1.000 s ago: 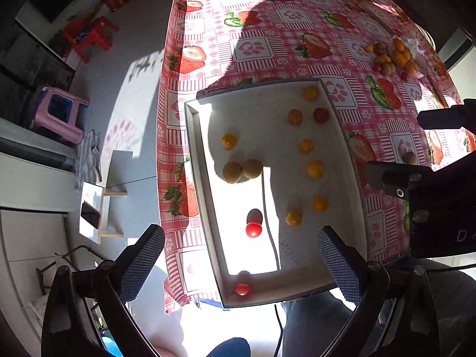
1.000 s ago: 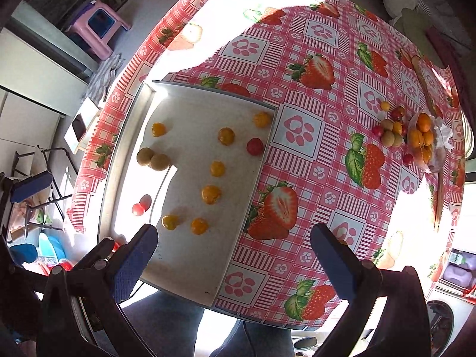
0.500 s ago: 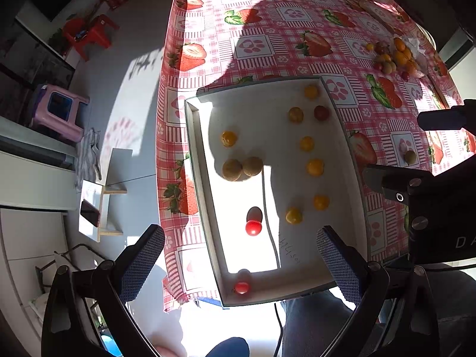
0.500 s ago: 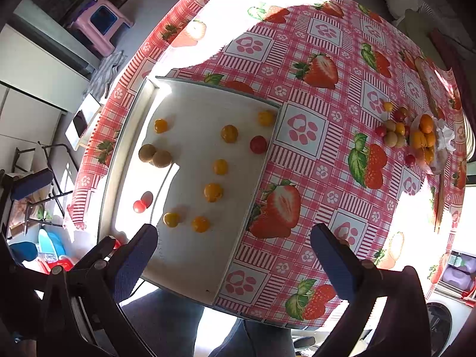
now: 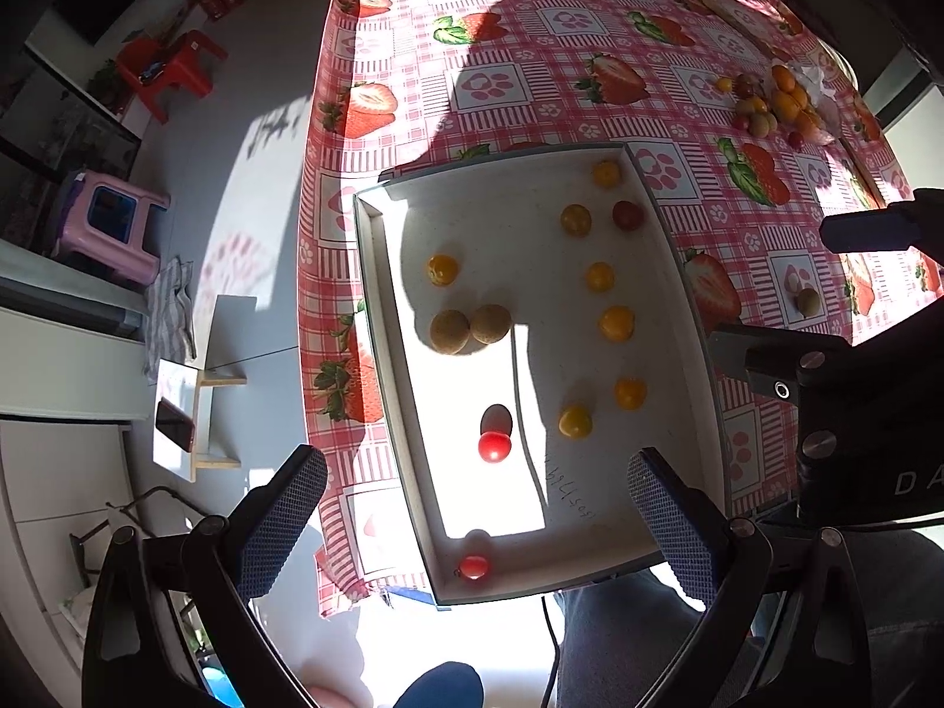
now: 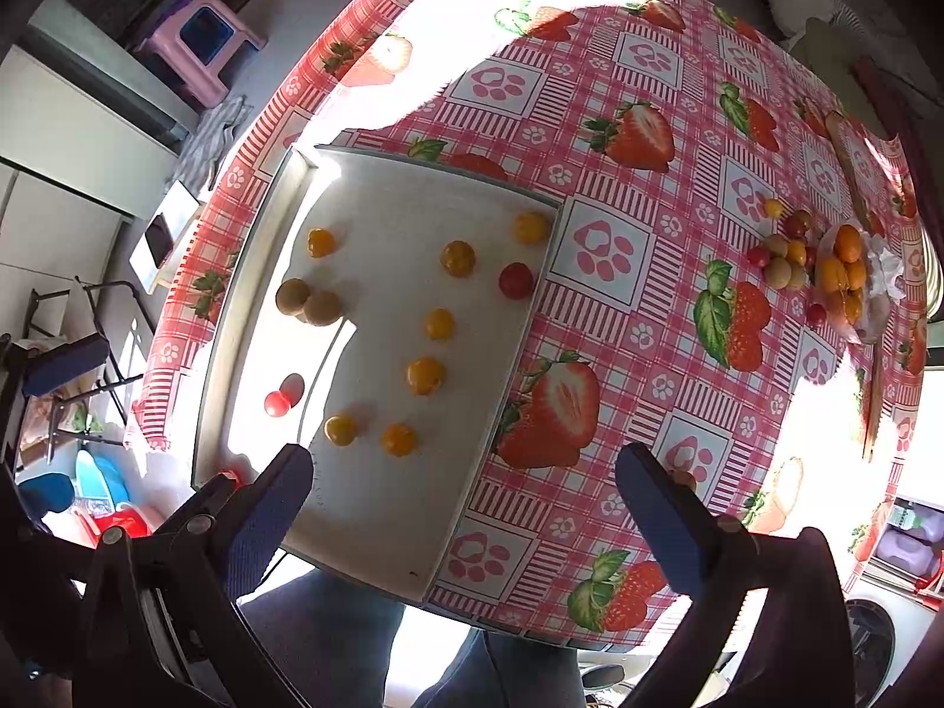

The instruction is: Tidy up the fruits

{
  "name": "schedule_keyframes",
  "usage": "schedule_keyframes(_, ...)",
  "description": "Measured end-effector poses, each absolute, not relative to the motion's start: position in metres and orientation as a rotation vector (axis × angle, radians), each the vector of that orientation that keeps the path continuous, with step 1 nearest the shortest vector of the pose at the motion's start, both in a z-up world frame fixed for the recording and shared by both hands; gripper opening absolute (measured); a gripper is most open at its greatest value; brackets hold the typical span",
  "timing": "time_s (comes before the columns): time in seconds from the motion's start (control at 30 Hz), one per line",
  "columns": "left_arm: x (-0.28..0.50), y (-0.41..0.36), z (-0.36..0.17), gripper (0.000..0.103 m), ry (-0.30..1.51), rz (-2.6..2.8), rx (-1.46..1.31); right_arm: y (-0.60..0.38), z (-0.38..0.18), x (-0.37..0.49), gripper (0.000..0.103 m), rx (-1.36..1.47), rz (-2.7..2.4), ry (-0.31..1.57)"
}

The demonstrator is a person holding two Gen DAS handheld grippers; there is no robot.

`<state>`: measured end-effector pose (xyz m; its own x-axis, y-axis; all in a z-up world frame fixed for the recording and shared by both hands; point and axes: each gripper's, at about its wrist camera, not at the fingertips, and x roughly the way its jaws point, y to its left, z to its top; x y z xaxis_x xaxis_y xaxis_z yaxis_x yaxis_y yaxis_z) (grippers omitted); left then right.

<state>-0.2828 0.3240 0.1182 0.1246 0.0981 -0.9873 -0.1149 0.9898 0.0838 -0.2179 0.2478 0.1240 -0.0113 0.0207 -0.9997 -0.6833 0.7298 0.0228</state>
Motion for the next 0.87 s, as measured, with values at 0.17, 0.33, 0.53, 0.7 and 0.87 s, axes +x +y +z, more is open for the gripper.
schedule_keyframes(0.17,-0.2827,0.3234,0.1185,0.103,1.437,0.147,-0.006,0.2473,0.1238,-0.2183,0.103,-0.575,0.609,1.494)
schedule_keyframes(0.33,-0.2831,0.3201,0.1182,0.103,1.438,0.138,0.006,0.2478,0.1238,-0.2197,0.103,-0.581,0.612,1.493)
schedule_keyframes(0.53,-0.2840,0.3207,0.1180,0.103,1.440,0.133,0.003,0.2483,0.1234,-0.2210,0.103,-0.584,0.615,1.495)
schedule_keyframes(0.7,-0.2854,0.3224,0.1181,0.103,1.439,0.124,-0.010,0.2475,0.1229,-0.2233,0.103,-0.592,0.622,1.497)
schedule_keyframes(0.87,-0.2855,0.3219,0.1219,0.103,1.421,0.100,-0.013,0.2474,0.1230,-0.2233,0.103,-0.591,0.620,1.496)
